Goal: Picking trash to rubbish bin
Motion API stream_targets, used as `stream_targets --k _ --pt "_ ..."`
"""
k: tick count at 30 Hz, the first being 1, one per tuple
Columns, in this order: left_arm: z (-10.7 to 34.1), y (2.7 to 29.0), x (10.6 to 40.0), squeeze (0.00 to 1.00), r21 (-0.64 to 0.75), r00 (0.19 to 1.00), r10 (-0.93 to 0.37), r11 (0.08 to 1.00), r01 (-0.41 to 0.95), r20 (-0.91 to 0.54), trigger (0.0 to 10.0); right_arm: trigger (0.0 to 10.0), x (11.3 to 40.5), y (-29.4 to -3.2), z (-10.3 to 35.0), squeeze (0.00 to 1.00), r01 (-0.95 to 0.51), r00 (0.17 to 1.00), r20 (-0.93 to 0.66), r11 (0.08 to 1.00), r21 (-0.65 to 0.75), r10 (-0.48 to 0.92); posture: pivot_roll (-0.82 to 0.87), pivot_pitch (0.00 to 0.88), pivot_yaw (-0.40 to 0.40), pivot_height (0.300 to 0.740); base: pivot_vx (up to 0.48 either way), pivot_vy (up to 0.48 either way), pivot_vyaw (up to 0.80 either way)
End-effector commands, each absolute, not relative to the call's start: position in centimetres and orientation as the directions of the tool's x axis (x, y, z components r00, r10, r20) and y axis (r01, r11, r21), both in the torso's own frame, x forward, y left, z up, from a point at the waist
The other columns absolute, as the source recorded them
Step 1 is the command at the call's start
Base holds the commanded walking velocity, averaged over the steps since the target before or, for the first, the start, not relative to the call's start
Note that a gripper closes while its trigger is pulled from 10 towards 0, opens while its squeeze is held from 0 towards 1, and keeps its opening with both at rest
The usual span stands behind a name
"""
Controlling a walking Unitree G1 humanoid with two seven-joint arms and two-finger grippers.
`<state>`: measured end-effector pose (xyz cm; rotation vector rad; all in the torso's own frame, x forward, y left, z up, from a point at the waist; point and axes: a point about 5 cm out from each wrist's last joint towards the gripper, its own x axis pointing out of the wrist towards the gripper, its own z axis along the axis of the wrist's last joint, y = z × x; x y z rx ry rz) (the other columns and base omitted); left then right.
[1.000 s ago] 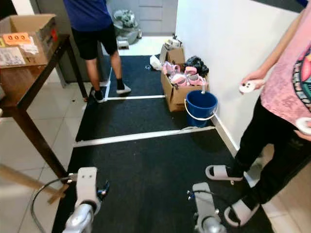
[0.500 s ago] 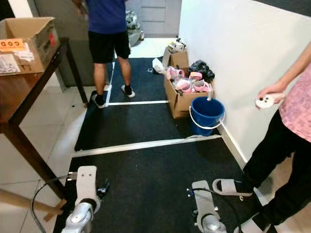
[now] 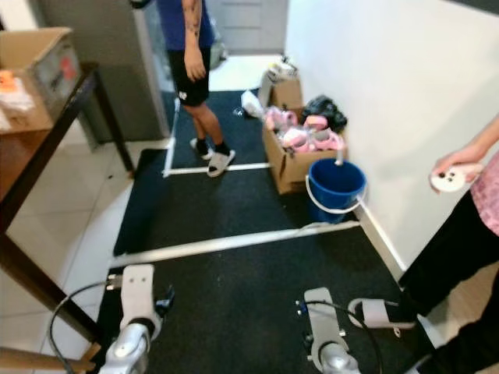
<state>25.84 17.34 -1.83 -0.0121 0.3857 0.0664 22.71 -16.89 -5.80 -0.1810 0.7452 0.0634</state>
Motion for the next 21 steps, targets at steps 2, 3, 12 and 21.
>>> stream_targets --k 2,3,12,21 --pt "-2.46 17.47 25.09 0.0 0.011 0.914 0.069 0.997 -0.07 -0.4 10.0 10.0 22.17 -17.11 -6.15 0.0 -0.121 0.719 -0.695 0.982 -0.142 -0.012 0.01 0.051 -0.009 0.74 0.0 0.0 0.0" --pt "-2.46 17.46 25.09 0.0 0.011 0.914 0.067 0.998 -0.069 -0.4 10.0 10.0 22.22 -17.14 -6.12 0.0 -0.12 0.72 -0.694 0.982 -0.143 -0.013 0.01 0.052 -0.008 0.74 0.0 0.0 0.0" --pt "-2.43 17.56 25.1 0.0 0.017 0.914 0.068 0.998 -0.066 -0.401 10.0 10.0 21.97 -17.14 -6.26 0.0 -0.121 0.716 -0.698 0.983 -0.142 -0.013 0.01 0.073 -0.008 0.74 0.0 0.0 0.0" --pt "-2.6 17.62 24.85 0.0 0.026 0.911 0.061 0.998 -0.055 -0.408 10.0 10.0 21.6 -16.98 -6.48 0.0 -0.113 0.712 -0.702 0.985 -0.134 -0.014 0.01 0.07 -0.002 0.74 0.0 0.0 0.0"
